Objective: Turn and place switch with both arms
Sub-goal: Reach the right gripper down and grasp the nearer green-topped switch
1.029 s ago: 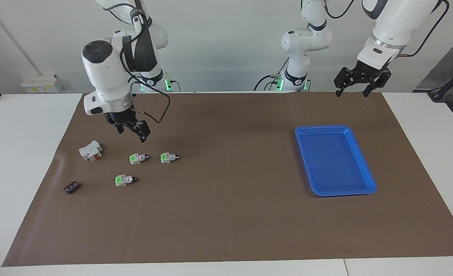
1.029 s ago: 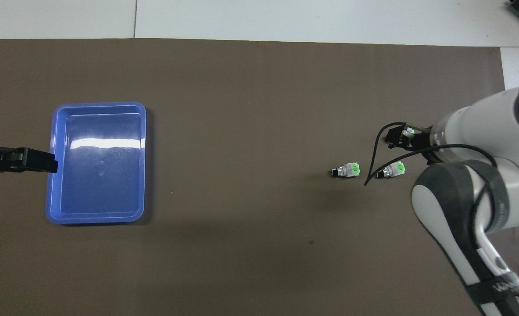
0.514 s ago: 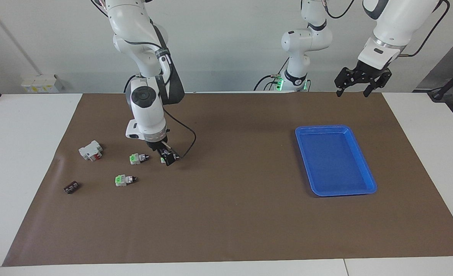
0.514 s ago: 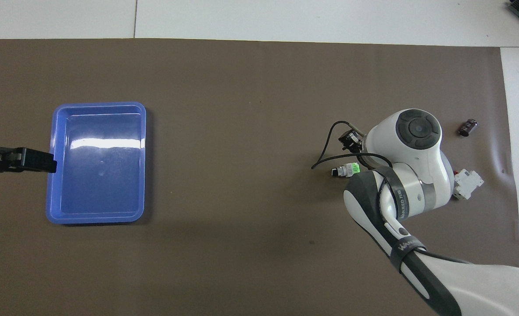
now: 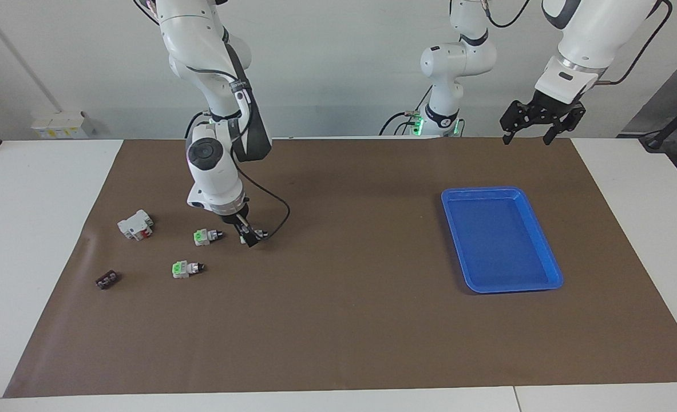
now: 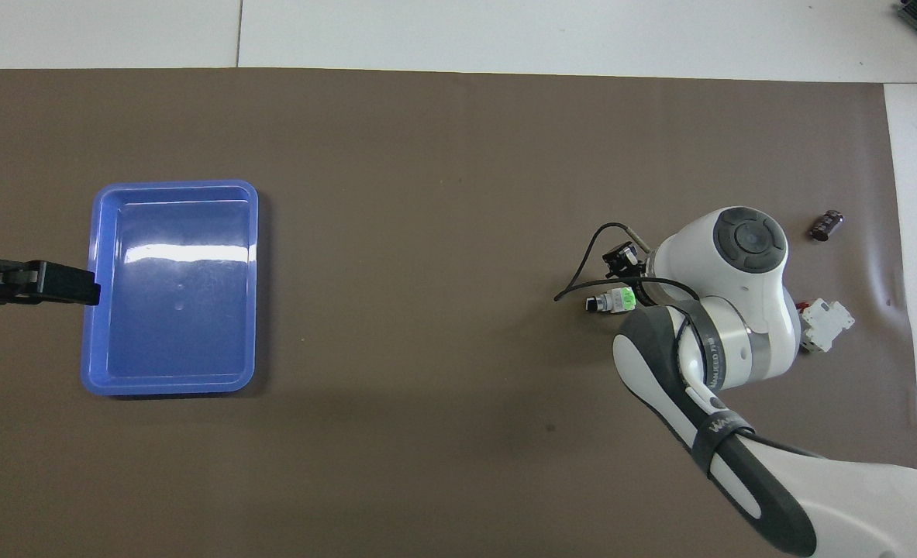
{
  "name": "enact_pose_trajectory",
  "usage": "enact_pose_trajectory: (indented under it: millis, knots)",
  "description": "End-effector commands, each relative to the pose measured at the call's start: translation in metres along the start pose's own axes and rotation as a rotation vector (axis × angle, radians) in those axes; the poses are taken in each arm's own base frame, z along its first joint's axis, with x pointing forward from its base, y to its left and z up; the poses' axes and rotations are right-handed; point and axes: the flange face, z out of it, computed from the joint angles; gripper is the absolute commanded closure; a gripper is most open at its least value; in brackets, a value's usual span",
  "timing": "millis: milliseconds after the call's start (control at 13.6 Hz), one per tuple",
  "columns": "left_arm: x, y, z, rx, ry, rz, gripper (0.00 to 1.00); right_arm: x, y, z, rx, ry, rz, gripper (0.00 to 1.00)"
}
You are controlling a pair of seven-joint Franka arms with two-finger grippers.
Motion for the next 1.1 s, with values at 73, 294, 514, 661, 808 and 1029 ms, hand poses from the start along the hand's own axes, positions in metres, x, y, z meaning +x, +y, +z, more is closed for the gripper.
enact_pose_trajectory:
  millis: [73,294,514,661,808,1029]
  knots:
    - [-0.010,-0.003,0.000,-0.006,0.001,0.000,0.00,0.006,0.010,-0.001,0.031,-0.031,0.061,0.00]
    - [-0.010,-0.003,-0.001,-0.006,0.004,0.002,0.00,0.005,0.016,0.010,0.051,-0.021,0.075,0.00]
    - [-0.010,-0.003,0.000,-0.008,0.001,0.002,0.00,0.001,0.014,0.015,0.057,-0.028,0.069,0.32]
    - [-0.010,-0.004,0.000,-0.006,0.001,-0.004,0.00,0.001,0.014,0.017,0.053,-0.030,0.069,0.64]
    - [-0.010,-0.006,-0.003,-0.008,0.006,-0.009,0.00,0.001,0.013,0.016,0.047,-0.034,0.047,1.00]
    - [-0.010,-0.005,-0.003,-0.006,0.006,-0.009,0.00,0.007,0.005,0.002,0.052,-0.048,0.013,1.00]
